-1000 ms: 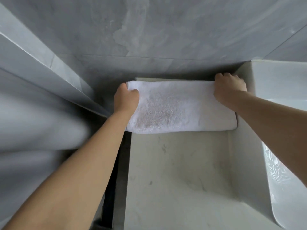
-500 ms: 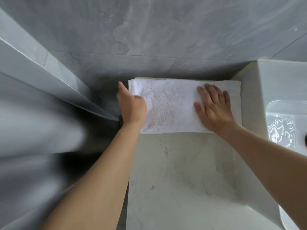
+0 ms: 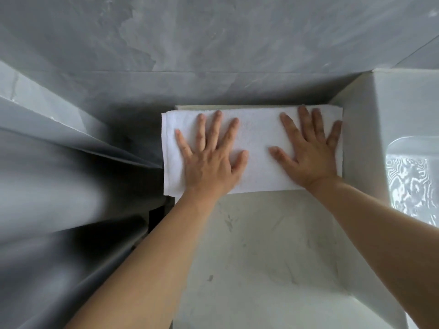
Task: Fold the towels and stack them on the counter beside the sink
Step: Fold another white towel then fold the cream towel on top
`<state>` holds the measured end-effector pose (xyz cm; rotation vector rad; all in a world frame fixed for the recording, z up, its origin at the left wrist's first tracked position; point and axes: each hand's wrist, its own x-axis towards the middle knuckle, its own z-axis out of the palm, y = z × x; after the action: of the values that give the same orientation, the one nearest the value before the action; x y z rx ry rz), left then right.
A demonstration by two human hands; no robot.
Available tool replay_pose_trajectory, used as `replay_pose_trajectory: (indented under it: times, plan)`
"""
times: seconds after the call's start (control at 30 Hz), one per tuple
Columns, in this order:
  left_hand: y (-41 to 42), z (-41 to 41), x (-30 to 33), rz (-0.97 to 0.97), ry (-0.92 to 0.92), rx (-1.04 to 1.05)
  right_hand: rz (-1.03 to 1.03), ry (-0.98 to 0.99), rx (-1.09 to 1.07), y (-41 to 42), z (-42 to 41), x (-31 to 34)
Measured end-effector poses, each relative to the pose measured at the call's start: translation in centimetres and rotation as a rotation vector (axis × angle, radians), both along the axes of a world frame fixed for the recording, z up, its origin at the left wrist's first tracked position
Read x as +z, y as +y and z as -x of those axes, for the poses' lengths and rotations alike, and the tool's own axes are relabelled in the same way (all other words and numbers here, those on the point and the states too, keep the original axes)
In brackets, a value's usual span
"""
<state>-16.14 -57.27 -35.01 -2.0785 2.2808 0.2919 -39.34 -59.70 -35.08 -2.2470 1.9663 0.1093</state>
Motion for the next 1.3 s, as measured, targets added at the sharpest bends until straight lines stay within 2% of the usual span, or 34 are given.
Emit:
replay_pose_trajectory:
  times: [0.17, 0.43, 0.6, 0.67, 0.77, 0.83, 0.93, 1.07, 1.3]
  plan:
    - [-0.2, -1.9, -0.1, -0.016, -0.035, 0.128, 0.064, -0.08, -0.034, 0.1, 0.0, -0.5]
    - [0.1, -2.7, -0.7, 0.067, -0.042, 0.117, 0.098, -0.075, -0.03, 0.2, -0.1, -0.6]
    - [-0.6, -2.6, 0.1, -0.006, -0.062, 0.095, -0.076, -0.033, -0.058, -0.2, -0.4, 1.1]
    - [-0.6, -2.2, 1.3, -0.047, -0.046, 0.103, -0.152, -0.1, -0.066, 0.4, -0.3, 3.0]
    - [1.8, -1.0, 3.8, 0.066, 0.049, 0.108, -0.046, -0.254, -0.027, 3.6, -0.2, 6.7]
    - [4.2, 0.4, 5.7, 0.168, 0.155, 0.122, 0.06, -0.307, 0.008, 6.5, 0.3, 8.7]
    - [7.8, 3.7, 7.8, 0.207, 0.276, 0.109, 0.172, -0.352, 0.04, 10.5, 2.1, 10.4]
    - [12.1, 8.7, 9.2, 0.214, 0.331, -0.026, 0.255, -0.405, 0.065, 15.1, 6.3, 11.6]
    - [17.3, 20.2, 11.3, 0.254, 0.352, -0.057, 0.328, -0.483, 0.005, 21.1, 17.9, 12.7]
